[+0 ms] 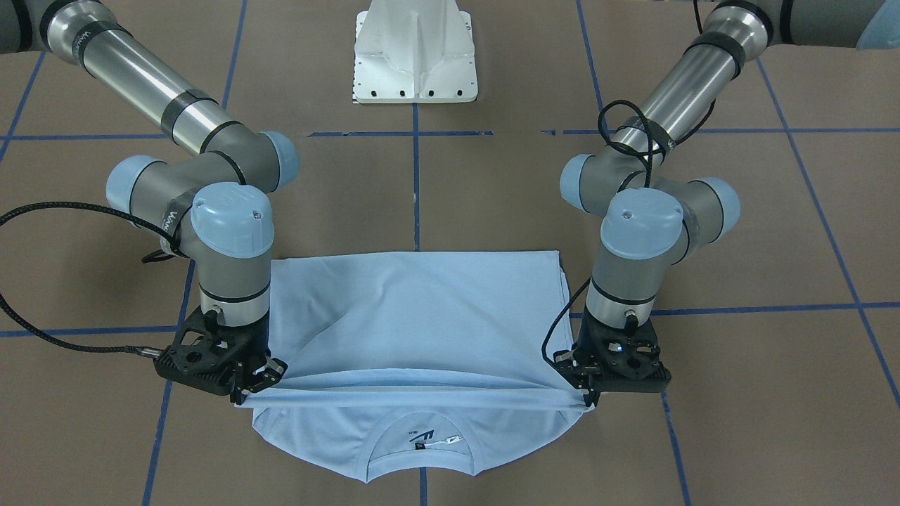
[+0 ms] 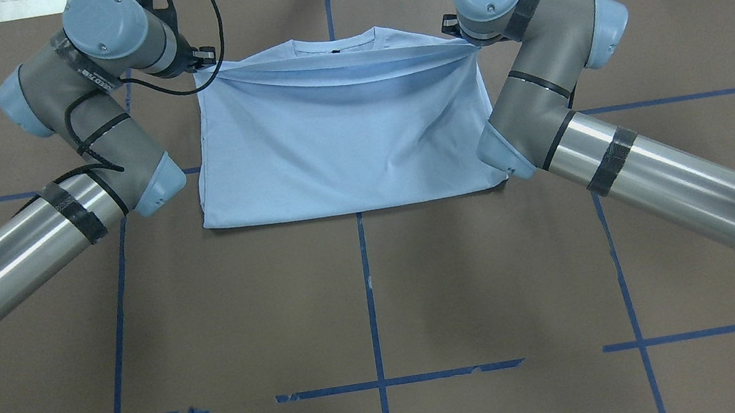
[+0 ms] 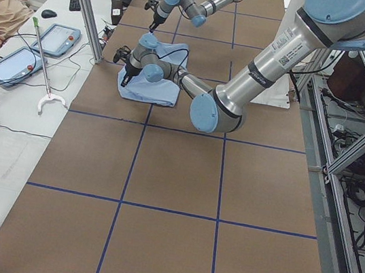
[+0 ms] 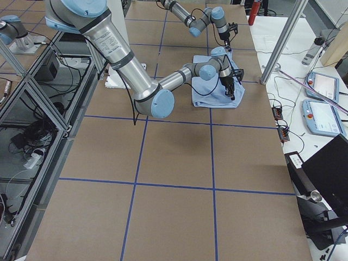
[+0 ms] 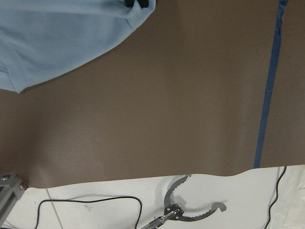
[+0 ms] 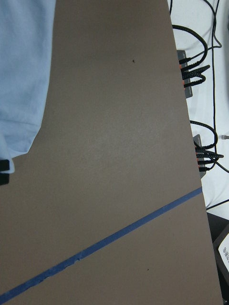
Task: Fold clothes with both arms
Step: 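Lay the hem down near the collar and open both grippers, then move the left gripper to the folded shirt's side edge while the right gripper holds still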
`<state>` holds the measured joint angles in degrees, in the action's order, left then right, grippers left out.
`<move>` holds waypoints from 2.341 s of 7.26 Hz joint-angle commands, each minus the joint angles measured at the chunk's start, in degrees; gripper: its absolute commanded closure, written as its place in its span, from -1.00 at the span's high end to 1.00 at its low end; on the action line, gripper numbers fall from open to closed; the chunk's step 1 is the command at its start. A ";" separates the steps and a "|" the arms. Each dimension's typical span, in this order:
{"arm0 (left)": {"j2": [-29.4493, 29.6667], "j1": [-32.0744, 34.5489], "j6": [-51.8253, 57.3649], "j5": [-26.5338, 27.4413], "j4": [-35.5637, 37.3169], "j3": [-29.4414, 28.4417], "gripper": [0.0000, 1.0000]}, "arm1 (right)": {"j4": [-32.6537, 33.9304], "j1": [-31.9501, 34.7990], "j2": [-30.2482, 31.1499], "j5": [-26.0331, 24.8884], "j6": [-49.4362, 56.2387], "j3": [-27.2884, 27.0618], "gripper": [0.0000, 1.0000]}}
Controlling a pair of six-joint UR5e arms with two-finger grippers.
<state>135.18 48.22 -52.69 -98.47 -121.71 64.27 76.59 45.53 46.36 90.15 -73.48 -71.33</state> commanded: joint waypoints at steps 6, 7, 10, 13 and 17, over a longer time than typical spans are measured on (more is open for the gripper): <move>-0.71 -2.17 0.13 0.12 -2.66 -0.63 -1.00 | -0.39 -0.88 0.40 -0.42 0.00 0.58 -1.00; -0.71 -1.46 0.22 0.12 -2.66 -0.72 -1.00 | -0.30 -0.88 0.40 -0.42 0.00 0.58 -1.00; -0.79 -0.49 1.80 0.03 -2.65 -0.72 -0.15 | -0.39 -1.23 0.66 -1.03 0.44 0.58 0.98; -8.94 -0.23 6.28 -0.59 -4.68 10.91 1.00 | -3.55 0.42 0.57 1.05 9.28 -0.91 1.00; -23.98 -6.53 1.21 -3.58 -5.20 27.30 1.00 | -3.99 1.05 1.80 3.63 11.43 -2.58 1.00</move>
<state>114.86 44.40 -48.96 -102.12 -126.61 88.17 72.64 46.59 47.84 93.67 -62.19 -73.63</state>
